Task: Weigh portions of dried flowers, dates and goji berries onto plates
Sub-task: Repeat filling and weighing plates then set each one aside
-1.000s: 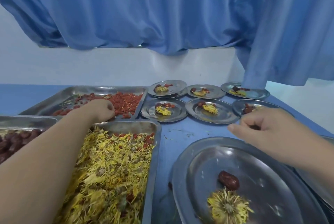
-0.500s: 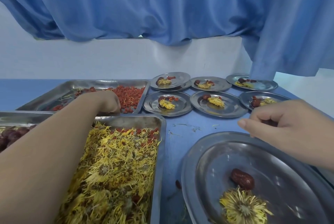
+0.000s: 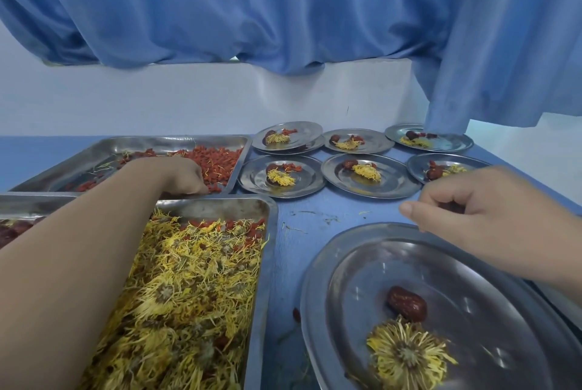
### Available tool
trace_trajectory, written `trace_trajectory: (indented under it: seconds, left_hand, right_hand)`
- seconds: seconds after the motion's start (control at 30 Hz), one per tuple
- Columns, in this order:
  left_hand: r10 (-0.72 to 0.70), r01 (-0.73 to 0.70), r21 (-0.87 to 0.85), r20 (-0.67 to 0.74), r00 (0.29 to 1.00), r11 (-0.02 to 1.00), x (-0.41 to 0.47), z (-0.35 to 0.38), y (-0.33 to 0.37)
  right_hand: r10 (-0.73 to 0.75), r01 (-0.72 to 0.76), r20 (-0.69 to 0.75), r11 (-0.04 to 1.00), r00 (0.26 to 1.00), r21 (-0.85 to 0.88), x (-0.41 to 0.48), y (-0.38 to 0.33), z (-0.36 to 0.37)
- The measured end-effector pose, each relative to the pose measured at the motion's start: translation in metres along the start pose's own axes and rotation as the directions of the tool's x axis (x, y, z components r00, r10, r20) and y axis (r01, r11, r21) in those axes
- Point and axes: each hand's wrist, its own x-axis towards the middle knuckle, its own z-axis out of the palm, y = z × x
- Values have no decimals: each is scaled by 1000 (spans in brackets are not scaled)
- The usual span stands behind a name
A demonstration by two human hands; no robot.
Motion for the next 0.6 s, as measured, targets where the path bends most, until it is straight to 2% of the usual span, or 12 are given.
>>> trace_trajectory:
  seconds: [0.23, 0.4, 0.6]
  left_hand:
    - [0, 4, -45, 77, 997, 999, 1, -2, 6]
    - [-6, 5, -54, -4, 1000, 999, 4, 0, 3]
    - [51, -46, 49, -106, 993, 998, 0, 5, 4]
  right_hand:
    - [3, -3, 4, 1000, 1000, 15, 0, 1, -1]
    - [20, -20, 4, 999, 1000, 41, 1, 3, -3]
    - [29, -29, 4, 999, 1000, 42, 0, 2, -6]
